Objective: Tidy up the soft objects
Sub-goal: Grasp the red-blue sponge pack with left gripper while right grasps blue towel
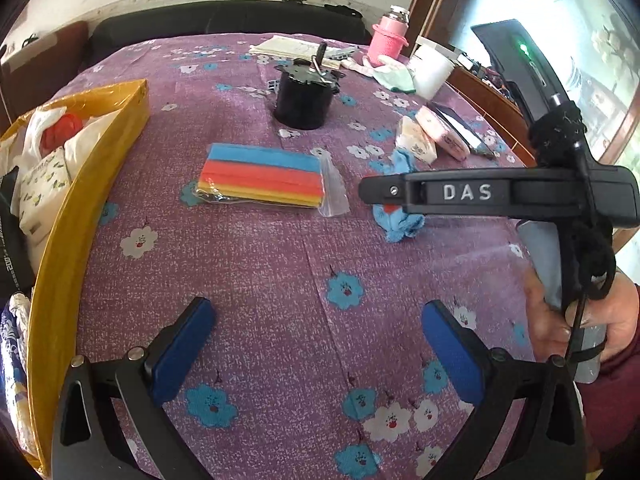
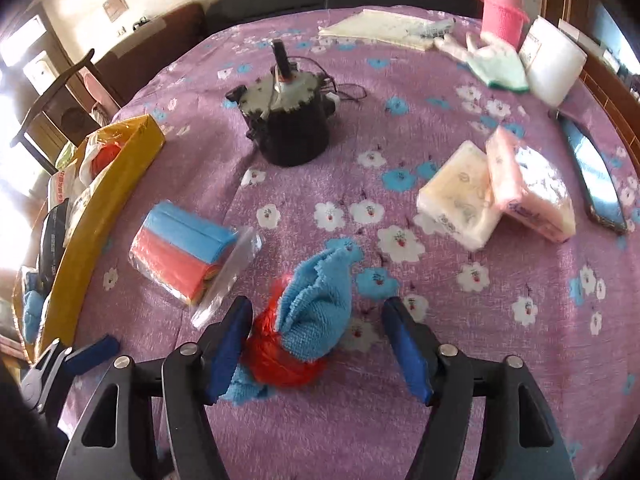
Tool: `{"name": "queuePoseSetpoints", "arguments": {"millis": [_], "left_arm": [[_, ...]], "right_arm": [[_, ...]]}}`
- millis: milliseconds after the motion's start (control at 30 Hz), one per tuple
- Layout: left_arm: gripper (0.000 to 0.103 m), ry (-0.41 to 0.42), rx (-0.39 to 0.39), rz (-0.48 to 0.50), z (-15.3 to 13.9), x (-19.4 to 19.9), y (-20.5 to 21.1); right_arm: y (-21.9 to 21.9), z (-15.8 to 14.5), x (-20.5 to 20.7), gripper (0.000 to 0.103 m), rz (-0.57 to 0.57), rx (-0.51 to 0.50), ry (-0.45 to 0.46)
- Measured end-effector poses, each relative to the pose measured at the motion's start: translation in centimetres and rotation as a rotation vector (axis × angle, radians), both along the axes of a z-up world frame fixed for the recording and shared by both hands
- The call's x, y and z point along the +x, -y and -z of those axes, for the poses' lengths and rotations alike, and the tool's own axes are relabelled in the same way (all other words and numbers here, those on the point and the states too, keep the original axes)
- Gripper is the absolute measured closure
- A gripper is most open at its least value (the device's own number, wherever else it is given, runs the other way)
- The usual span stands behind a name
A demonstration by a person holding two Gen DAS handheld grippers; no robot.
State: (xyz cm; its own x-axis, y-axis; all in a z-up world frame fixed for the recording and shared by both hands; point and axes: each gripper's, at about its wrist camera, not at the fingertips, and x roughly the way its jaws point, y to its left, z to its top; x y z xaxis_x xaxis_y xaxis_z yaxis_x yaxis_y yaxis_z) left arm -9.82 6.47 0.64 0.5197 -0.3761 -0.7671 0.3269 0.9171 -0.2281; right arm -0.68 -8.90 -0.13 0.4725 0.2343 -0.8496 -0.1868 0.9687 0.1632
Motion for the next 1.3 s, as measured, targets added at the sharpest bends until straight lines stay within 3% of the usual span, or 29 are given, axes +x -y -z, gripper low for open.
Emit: {"name": "queuePoseSetpoints", "arguments": {"millis": [33,67,233,300,400,600,733,800,833,867,1067,1167,1300], "left_arm": [[0.000,-0.001,-0.012,0.000,0.0,0.0,-0.2],[0.000,-0.005,-0.034,-0.003,0.0,0.0,-0.5],[0.000,-0.070,-0.110,-0.053,-0.6,0.6,-1.3],[0.000,-0.069,-0.143,-0.066,-1.5,1.4,-1.2],[0.000,-0.055,-0.074,-0.092,-2.7,3.5,0.2],[0.000,-0.191,-0.033,-0.229,-0.6,8.9,1.1],[0.002,-0.153,0.034,-0.200,-0.4,10.7,3.3],[0.021,-0.124,0.077,-0.157,-0.5,11.0,4.7],[0.039,-0.097,0.128,-0.119,-0.6,11.0,5.8],[0.040,-0.085,0.150,-0.097,-0.6,11.0,6.4],[0.040,-0.071,0.161,-0.090,-0.6,10.9,7.2],[0.031,-0.073,0.152,-0.110,-0.5,11.7,7.4],[0.027,-0.041,0.214,-0.116,-0.2,11.8,8.8]], "right_arm": [[0.1,0.0,-0.2,0.042,-0.002,0.004,0.007],[0.5,-0.1,-0.5,0.054,0.000,0.016,0.009],[4.1,0.1,-1.7,0.056,0.076,0.015,0.046],[6.5,0.3,-2.3,0.056,0.105,0.085,0.073],[9.1,0.9,-3.1,0.057,0.133,0.243,0.119],[8.7,0.6,-3.2,0.056,0.156,0.207,0.134],[9.6,0.7,-3.2,0.056,0.161,0.264,0.127],[9.9,0.9,-3.3,0.056,0.162,0.285,0.124],[10.0,0.9,-3.2,0.056,0.163,0.294,0.122],[10.1,1.0,-3.3,0.056,0.164,0.303,0.121],[10.2,0.9,-3.3,0.053,0.160,0.322,0.119],[10.2,0.9,-3.3,0.049,0.154,0.332,0.119],[10.2,0.9,-3.5,0.044,0.151,0.338,0.120]]}}
